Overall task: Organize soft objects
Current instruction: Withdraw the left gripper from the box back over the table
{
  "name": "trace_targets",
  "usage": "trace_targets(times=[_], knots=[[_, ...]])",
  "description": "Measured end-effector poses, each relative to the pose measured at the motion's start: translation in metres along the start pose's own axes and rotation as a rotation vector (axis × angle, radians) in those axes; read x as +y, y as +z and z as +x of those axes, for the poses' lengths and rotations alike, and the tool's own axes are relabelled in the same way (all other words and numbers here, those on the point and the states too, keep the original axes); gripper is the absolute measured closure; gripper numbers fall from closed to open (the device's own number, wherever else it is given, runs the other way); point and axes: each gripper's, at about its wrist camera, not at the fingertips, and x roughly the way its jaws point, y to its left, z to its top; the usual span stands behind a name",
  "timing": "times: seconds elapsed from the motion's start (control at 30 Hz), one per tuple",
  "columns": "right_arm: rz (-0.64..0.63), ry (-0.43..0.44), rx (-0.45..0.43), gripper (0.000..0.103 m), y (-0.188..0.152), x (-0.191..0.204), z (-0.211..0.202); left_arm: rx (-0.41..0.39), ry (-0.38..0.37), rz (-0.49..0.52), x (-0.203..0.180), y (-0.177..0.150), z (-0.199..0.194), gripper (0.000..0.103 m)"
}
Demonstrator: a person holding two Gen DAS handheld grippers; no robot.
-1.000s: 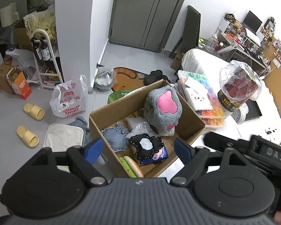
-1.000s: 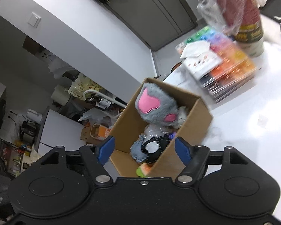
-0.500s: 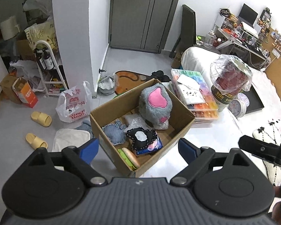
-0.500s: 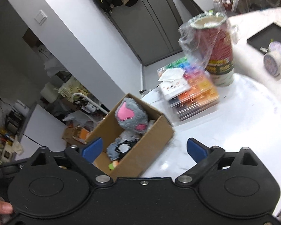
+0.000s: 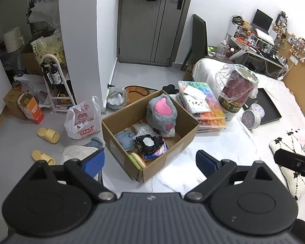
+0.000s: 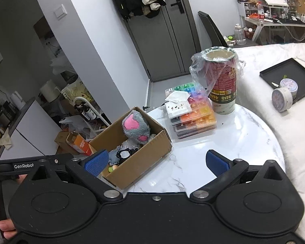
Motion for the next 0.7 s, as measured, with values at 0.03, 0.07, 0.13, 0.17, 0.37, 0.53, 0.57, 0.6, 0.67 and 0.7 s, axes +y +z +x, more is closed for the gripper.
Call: trace_targets(times=[0.03,0.07,0.13,0.17,0.37,0.53,0.57,0.6,0.67,0.7], knots=[[-0.003,-0.006,-0.004,0.0,-0.001,0.0,-0.004,-0.003,0.004,0.0,-0.001,-0.002,-0.004,0.007],[-0.008,-0.011,-0.009,0.0,-0.003,0.001,-0.008,-0.007,0.007,0.002,-0.002,-0.004,-0.007,0.007],[-0.016,-0.016,-0.021,0.0,-0.006,0.001,-0.015,-0.014,0.014,0.01,-0.006,-0.008,-0.014,0.007],[-0.017,-0.023,-0.022,0.0,-0.008,0.001,-0.018,-0.018,0.016,0.015,-0.007,-0.01,-0.018,0.007],[-0.029,-0.04,-0.042,0.0,-0.016,0.006,-0.035,-0.034,0.003,0.031,-0.012,-0.021,-0.037,0.006],[-0.045,-0.05,-0.056,0.0,-0.023,0.013,-0.048,-0.055,0.007,0.043,-0.011,-0.03,-0.052,0.006],[-0.049,-0.052,-0.059,0.0,-0.025,0.015,-0.05,-0.059,0.005,0.043,-0.011,-0.031,-0.054,0.006],[-0.052,-0.055,-0.06,0.0,-0.026,0.017,-0.052,-0.063,0.003,0.046,-0.011,-0.033,-0.058,0.006],[-0.061,-0.06,-0.068,0.0,-0.029,0.021,-0.057,-0.075,0.006,0.053,-0.012,-0.037,-0.064,0.006],[-0.063,-0.059,-0.073,0.0,-0.03,0.022,-0.06,-0.081,0.008,0.055,-0.012,-0.039,-0.067,0.006]])
